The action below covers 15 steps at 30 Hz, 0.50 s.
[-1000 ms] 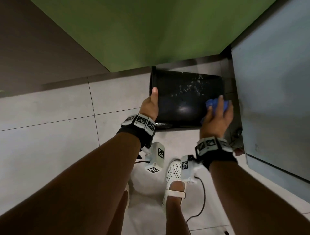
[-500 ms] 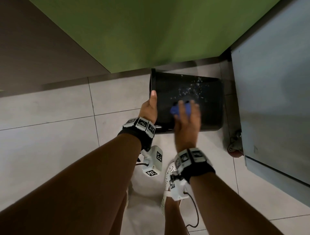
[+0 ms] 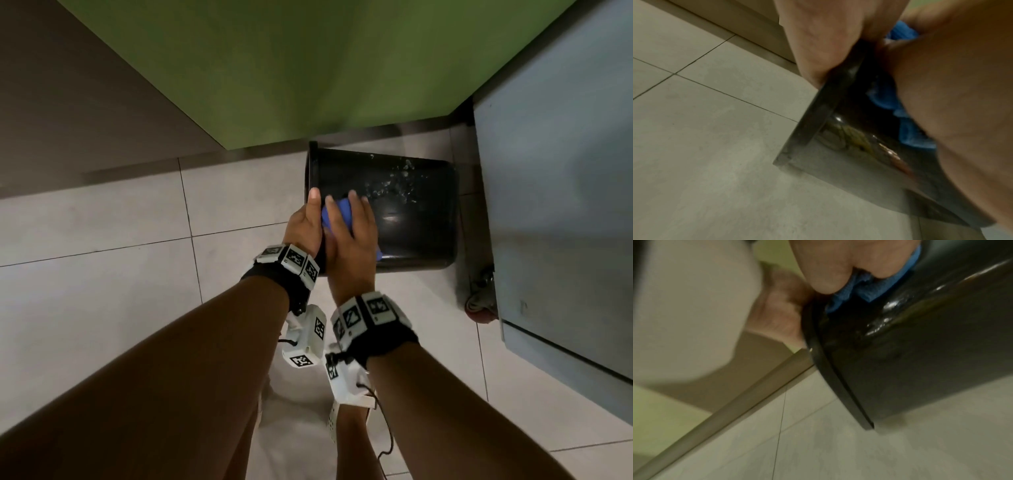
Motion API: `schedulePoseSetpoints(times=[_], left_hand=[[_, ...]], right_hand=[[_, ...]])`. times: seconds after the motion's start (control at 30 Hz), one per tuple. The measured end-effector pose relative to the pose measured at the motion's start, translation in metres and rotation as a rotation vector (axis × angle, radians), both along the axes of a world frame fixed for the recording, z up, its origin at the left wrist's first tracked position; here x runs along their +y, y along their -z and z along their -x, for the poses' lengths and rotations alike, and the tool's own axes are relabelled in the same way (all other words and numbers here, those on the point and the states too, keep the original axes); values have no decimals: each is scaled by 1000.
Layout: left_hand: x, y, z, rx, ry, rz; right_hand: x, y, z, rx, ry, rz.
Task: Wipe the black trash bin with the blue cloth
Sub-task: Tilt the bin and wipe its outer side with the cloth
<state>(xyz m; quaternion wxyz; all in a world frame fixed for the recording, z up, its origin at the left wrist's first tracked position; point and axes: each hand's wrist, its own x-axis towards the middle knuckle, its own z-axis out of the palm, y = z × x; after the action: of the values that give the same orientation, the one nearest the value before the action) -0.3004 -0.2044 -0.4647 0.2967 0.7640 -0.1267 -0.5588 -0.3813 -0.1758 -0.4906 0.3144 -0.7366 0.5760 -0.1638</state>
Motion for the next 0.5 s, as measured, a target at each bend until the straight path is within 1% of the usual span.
schedulePoseSetpoints(times=[0.07,0.1,0.17,0.2,0.27,0.3,0.33,0.4,0.43,0.5], left_hand=[[0,-1,-1,-42,55,13],[0,-2,-1,-64,72,20],[1,-2,1,-80,74,12],[1,-2,2,-77,68,9],[2,-1,4,-69,52,-2],[2,-1,4,-67,45,-2],[1,-2,4,-69,40,-1],[0,-4,4,-63,32,-5],[0,-4,4,-59,30,-8],[1,-4,4,-55,12,-1]], right_hand=[[-22,3,4,4,35,-8],[-31,5,12,18,96,-15],[-41,12,36,104,276,-48],[-43,15,49,118,378,-63],[-41,16,66,85,567,-67],[-38,16,69,97,619,-60],[-31,15,67,135,629,-57],[-15,11,52,155,550,-41],[-7,8,41,133,467,-25],[6,6,19,123,220,26]])
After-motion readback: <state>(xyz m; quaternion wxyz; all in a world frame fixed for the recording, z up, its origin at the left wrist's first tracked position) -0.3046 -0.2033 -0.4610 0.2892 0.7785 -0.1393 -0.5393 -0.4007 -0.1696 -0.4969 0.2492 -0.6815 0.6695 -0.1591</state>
